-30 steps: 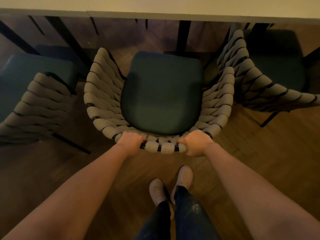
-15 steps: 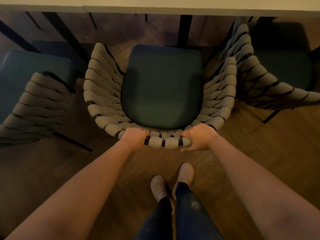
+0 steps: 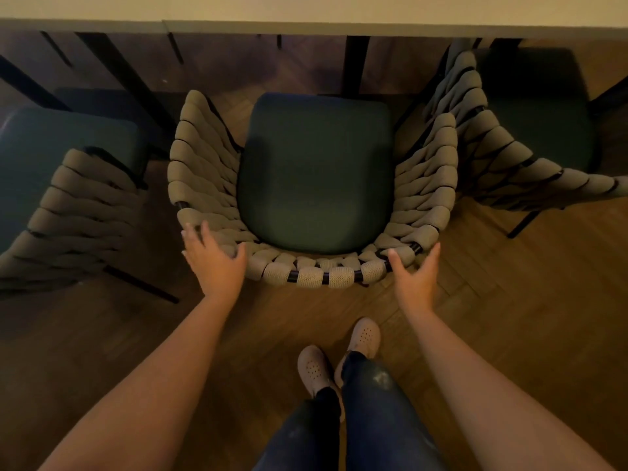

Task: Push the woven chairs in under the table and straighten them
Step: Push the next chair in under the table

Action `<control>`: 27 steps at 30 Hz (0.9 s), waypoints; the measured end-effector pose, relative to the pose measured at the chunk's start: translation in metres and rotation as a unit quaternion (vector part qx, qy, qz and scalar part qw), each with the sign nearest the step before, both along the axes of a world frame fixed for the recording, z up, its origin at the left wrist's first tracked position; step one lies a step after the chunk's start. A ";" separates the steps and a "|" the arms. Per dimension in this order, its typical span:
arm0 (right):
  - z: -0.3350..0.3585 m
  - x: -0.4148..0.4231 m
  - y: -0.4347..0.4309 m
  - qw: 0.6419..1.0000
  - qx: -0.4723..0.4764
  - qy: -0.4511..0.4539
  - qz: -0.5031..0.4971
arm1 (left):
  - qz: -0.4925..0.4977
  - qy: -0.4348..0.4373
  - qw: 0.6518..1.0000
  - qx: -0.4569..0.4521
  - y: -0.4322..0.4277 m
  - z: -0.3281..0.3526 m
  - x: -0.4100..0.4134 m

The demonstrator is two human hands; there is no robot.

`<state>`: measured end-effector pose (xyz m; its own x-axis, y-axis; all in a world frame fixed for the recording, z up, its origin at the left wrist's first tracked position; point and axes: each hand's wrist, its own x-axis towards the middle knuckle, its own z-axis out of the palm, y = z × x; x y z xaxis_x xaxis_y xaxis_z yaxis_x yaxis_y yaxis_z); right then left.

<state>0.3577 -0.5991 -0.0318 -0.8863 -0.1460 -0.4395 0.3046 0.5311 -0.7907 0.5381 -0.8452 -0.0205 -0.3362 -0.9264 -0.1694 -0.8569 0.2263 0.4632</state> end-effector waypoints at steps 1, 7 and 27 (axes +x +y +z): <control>0.002 -0.002 -0.008 0.995 -0.055 -0.067 -0.052 | 0.073 0.038 0.995 0.060 -0.005 0.003 -0.004; -0.008 -0.023 -0.043 0.951 -0.021 -0.214 -0.222 | 0.376 0.176 0.854 0.314 -0.038 0.004 -0.026; 0.017 -0.089 -0.059 0.975 0.035 -0.141 -0.168 | 0.372 0.191 0.844 0.337 -0.045 -0.007 -0.058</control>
